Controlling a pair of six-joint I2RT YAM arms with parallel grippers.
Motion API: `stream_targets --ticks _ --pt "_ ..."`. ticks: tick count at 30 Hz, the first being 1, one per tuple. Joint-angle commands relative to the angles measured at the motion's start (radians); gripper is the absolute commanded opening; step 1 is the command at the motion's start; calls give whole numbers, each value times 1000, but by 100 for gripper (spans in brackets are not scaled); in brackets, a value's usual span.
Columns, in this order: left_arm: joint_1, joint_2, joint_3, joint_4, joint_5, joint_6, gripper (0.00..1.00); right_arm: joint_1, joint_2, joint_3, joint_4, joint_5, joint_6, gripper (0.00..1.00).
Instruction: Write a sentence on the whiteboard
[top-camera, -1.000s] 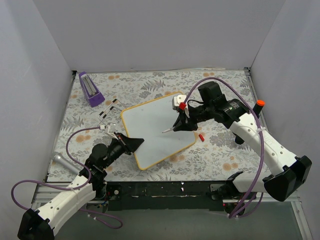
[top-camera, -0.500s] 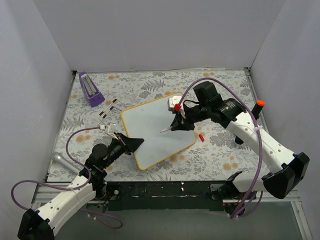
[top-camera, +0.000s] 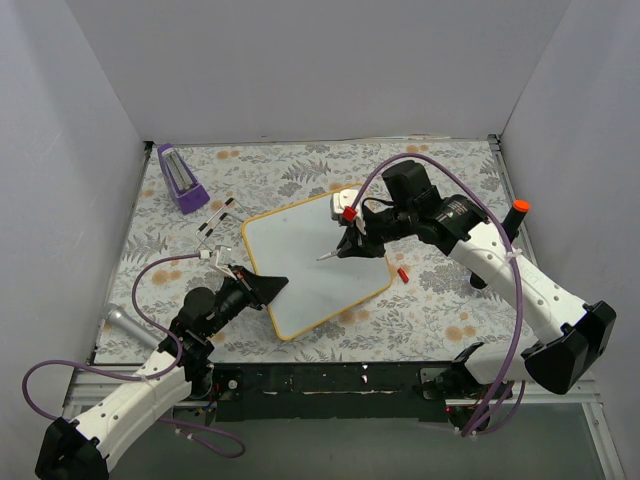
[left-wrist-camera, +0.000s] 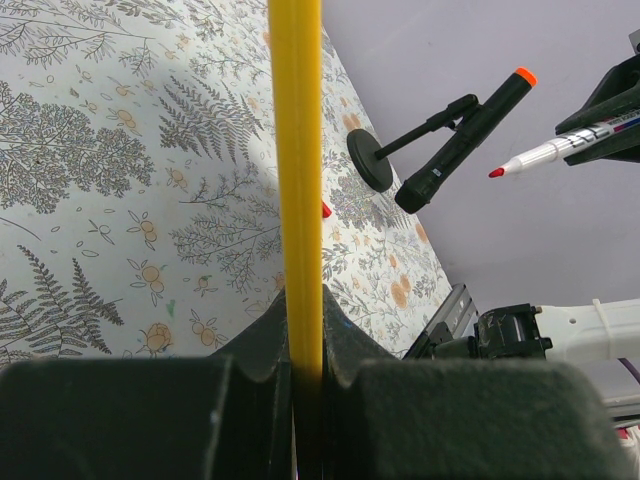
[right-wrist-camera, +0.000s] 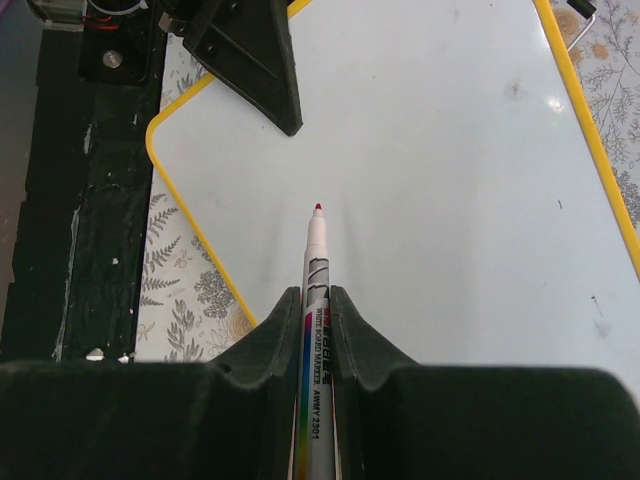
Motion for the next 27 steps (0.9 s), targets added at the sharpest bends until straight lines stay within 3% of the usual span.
stream_targets --ticks 1,27 --pt "2 -20 52 106 31 5 0 10 6 49 47 13 12 1" --pt "2 -69 40 84 28 13 0 19 24 70 73 36 35 1"
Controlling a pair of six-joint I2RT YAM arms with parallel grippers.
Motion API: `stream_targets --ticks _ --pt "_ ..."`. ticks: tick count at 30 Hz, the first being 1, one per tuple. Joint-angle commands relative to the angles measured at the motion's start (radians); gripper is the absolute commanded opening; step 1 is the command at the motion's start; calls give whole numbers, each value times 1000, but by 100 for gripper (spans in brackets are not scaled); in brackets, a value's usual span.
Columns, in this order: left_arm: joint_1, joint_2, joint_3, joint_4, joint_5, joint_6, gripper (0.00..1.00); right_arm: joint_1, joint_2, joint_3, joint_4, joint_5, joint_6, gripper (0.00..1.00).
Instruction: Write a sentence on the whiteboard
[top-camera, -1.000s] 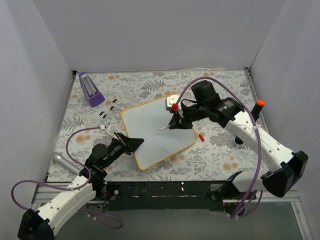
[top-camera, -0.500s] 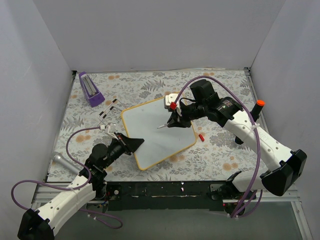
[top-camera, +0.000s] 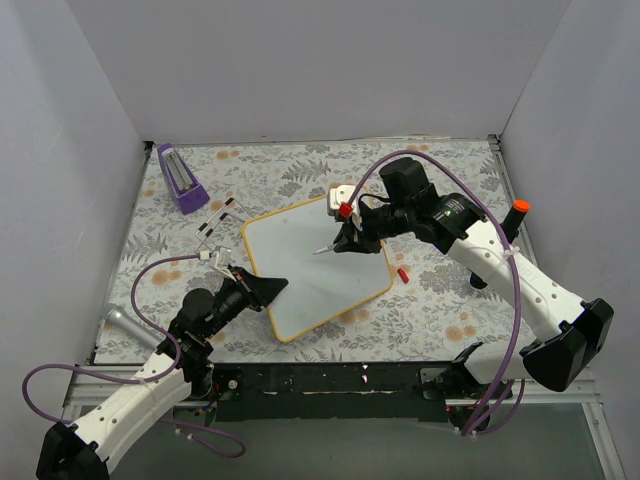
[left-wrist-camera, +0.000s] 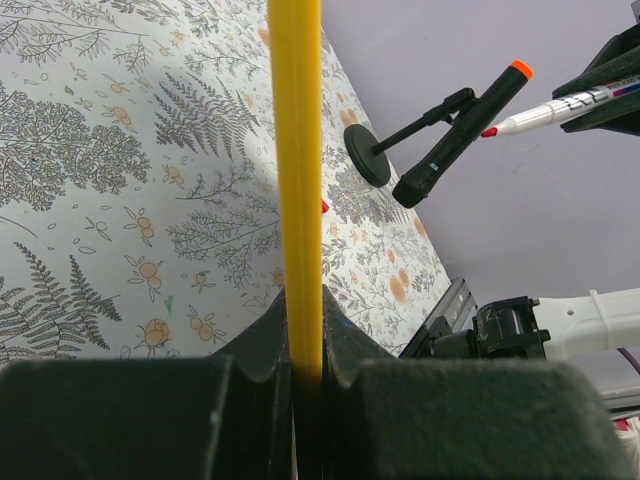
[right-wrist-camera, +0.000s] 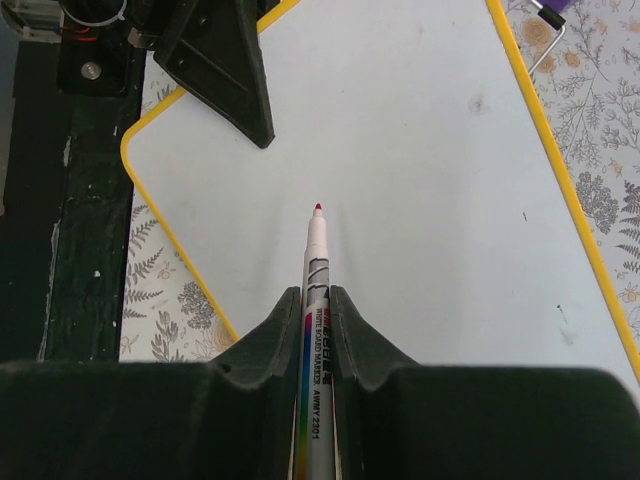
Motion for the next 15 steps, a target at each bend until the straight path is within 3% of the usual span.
stream_targets --ticks 1,15 --pt "2 -38 38 112 18 5 0 7 9 47 39 1 13 1" --pt "2 -49 32 108 21 4 0 13 15 57 45 8 18 1"
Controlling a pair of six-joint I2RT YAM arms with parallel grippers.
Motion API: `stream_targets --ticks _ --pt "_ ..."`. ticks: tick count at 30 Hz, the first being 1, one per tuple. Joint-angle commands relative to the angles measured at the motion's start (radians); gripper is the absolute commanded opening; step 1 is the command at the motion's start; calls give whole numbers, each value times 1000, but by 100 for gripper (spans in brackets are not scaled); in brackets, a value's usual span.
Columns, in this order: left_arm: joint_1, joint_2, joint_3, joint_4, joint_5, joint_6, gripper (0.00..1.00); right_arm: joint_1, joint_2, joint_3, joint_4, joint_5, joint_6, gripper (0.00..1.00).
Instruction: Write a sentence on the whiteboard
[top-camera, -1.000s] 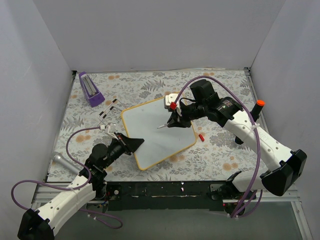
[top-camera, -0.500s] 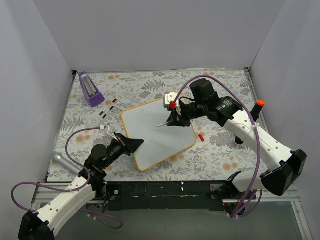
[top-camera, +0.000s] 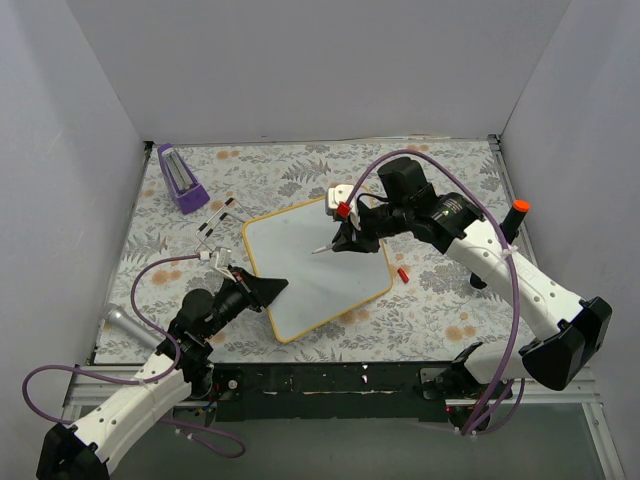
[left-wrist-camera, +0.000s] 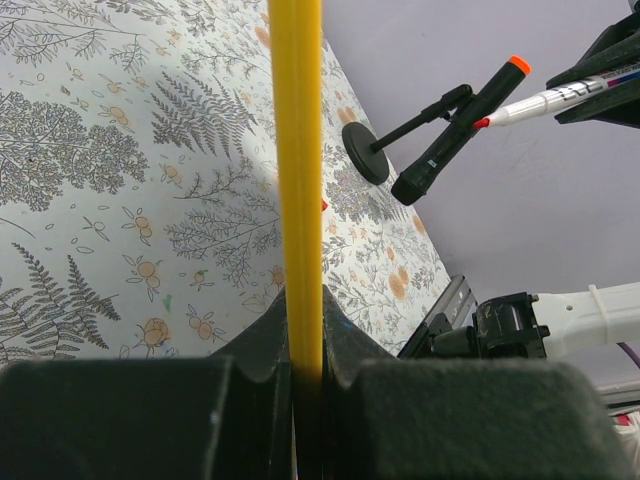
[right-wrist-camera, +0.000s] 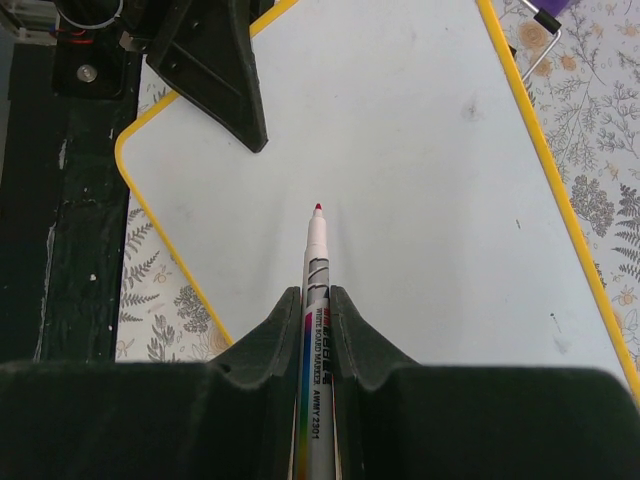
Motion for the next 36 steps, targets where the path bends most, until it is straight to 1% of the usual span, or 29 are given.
stream_targets --ticks 1,13,36 --pt "2 -37 32 119 14 -1 0 9 11 57 32 1 13 1" --pt "2 -47 28 117 22 10 0 19 26 79 34 8 15 1" --pt "2 -59 23 116 39 48 0 35 26 60 48 0 30 1"
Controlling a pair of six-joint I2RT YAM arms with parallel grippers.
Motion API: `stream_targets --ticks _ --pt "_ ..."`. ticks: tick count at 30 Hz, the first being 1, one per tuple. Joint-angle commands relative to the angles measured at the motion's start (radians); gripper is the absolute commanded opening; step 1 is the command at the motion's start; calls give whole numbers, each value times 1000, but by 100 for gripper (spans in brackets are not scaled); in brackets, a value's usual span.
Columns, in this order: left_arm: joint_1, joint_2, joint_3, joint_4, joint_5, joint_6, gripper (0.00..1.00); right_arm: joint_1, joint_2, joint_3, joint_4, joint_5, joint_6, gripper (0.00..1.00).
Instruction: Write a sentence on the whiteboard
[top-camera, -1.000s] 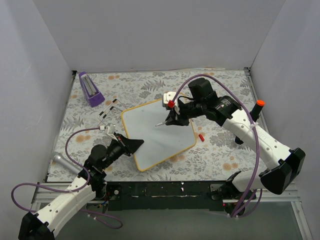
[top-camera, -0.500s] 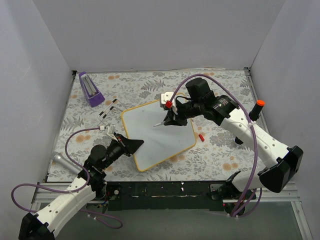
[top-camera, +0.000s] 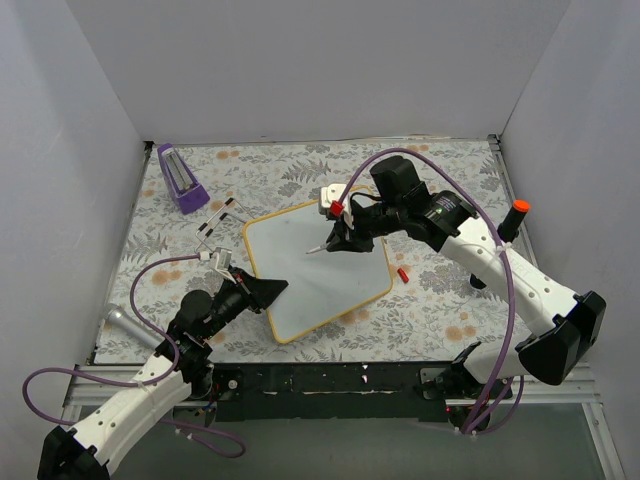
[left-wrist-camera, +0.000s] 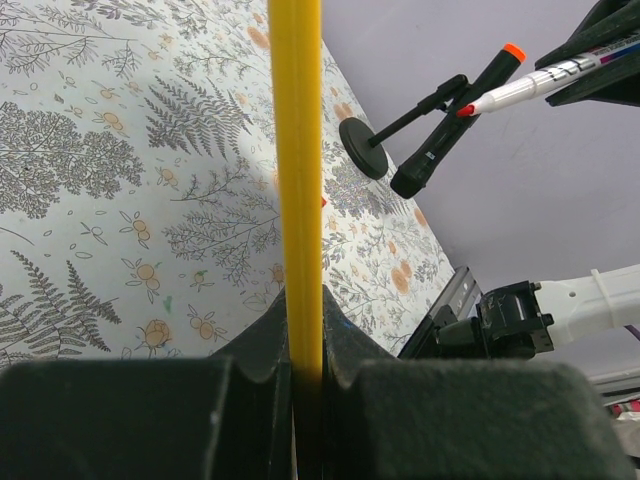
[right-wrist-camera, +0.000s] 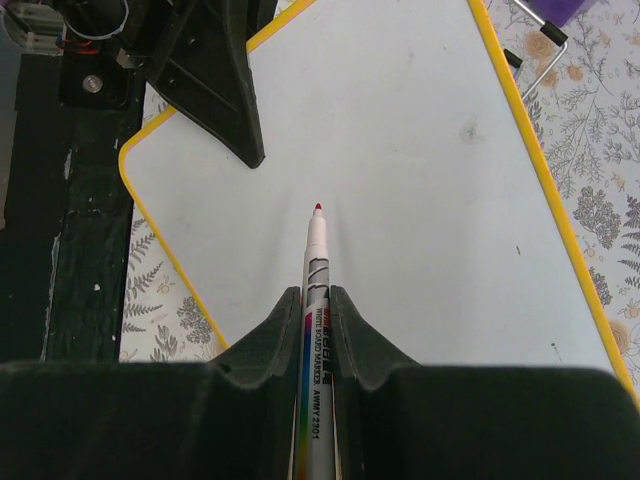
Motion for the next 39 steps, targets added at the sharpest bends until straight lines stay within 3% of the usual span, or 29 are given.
stream_targets --ticks 1,39 --pt "2 -31 23 131 21 16 0 8 -8 28 43 -13 11 1" --pt "2 -39 13 134 30 19 0 23 -14 -3 97 -13 53 1"
